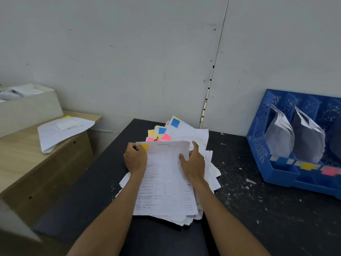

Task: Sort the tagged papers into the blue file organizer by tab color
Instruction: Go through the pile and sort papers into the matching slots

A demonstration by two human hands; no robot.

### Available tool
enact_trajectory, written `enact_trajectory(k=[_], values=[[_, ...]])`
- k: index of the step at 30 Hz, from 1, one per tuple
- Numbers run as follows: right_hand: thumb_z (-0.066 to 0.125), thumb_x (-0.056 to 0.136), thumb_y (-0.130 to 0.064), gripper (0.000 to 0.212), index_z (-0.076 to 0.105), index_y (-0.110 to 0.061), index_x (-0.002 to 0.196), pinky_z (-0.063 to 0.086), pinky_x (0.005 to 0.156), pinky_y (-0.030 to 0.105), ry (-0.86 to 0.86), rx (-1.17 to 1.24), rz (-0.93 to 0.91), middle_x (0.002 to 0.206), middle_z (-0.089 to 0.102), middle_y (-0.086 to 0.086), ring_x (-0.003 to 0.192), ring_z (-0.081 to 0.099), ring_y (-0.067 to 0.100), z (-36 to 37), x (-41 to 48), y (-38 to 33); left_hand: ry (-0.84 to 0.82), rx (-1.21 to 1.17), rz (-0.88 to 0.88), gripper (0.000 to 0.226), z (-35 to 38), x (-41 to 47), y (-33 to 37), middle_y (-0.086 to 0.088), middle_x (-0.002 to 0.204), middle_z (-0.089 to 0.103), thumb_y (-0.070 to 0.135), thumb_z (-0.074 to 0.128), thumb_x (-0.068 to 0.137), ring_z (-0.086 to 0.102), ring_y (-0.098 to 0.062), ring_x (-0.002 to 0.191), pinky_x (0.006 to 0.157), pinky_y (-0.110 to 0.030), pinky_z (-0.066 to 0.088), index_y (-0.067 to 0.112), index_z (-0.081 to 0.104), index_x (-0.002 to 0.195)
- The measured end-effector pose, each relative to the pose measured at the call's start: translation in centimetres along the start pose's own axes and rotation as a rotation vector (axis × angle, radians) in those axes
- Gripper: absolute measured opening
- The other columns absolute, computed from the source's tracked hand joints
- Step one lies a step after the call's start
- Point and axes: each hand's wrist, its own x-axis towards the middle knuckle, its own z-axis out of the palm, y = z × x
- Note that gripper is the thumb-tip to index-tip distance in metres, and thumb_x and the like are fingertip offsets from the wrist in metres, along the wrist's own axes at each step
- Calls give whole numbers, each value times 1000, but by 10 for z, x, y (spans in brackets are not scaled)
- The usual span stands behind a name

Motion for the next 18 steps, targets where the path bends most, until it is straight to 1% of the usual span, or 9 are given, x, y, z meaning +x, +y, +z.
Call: enact_trajectory(k=[2, 4, 5, 6, 8, 10, 13, 16, 18], values=[[67, 87, -34, 63, 40, -16, 141, 52, 86, 29, 5, 109, 54, 97, 65, 0, 89, 61, 16, -6, 0, -2, 17, 2, -24, 15, -1, 0, 1, -2, 87, 56, 21, 44, 100, 56, -17, 81, 71, -29, 44, 13, 53, 91], [70, 85, -33, 49, 55, -14, 127, 48, 70, 17, -9, 200, 68, 93, 67, 0, 82, 61, 14, -15, 1, -4, 46, -30, -56, 14, -1, 1, 7, -2, 86, 55, 20, 44, 99, 55, -20, 83, 71, -30, 41, 13, 52, 91], [72, 84, -34, 41, 61, -13, 118, 46, 65, 15, -27, 238, 57, 93, 69, 2, 81, 63, 15, -19, 3, -3, 62, -59, -69, 14, -1, 0, 13, -2, 86, 54, 20, 44, 98, 54, -21, 83, 71, -31, 40, 12, 53, 91], [73, 82, -35, 36, 65, -12, 108, 47, 63, 17, -56, 292, 46, 93, 71, 3, 80, 65, 17, -24, 4, -3, 76, -95, -77, 15, 1, 1, 20, -3, 86, 55, 18, 44, 97, 54, -23, 84, 71, -31, 40, 11, 55, 92], [76, 80, -34, 31, 70, -9, 96, 55, 64, 26, -136, 432, 69, 90, 73, 3, 81, 68, 22, -35, 6, -3, 102, -165, -84, 17, 5, -1, 39, -4, 86, 56, 17, 43, 95, 53, -24, 83, 71, -32, 40, 8, 58, 94], [80, 76, -33, 29, 71, -11, 92, 59, 72, 34, -225, 555, 116, 89, 74, 4, 84, 70, 23, -49, 5, -6, 121, -220, -70, 19, 11, -5, 60, -5, 86, 56, 17, 43, 94, 51, -25, 82, 69, -31, 38, 6, 58, 93], [79, 78, -26, 27, 71, -16, 101, 58, 81, 36, -318, 635, 113, 97, 74, -1, 90, 71, 16, -72, 7, -4, 122, -242, -40, 18, 26, -19, 97, -8, 87, 55, 14, 41, 94, 48, -23, 81, 67, -28, 31, 4, 56, 92], [76, 81, -23, 21, 69, -20, 101, 58, 83, 37, -312, 594, 108, 103, 72, -1, 93, 70, 17, -99, 11, 0, 95, -237, -12, 20, 47, -36, 129, -11, 91, 57, 14, 39, 96, 50, -25, 85, 66, -28, 30, 2, 55, 99], [74, 83, -21, 16, 67, -22, 98, 58, 79, 35, -219, 602, 123, 102, 71, 0, 90, 69, 17, -127, 16, 7, 55, -267, 41, 18, 67, -55, 150, -13, 97, 63, 16, 41, 97, 57, -31, 93, 68, -31, 36, 5, 53, 104]])
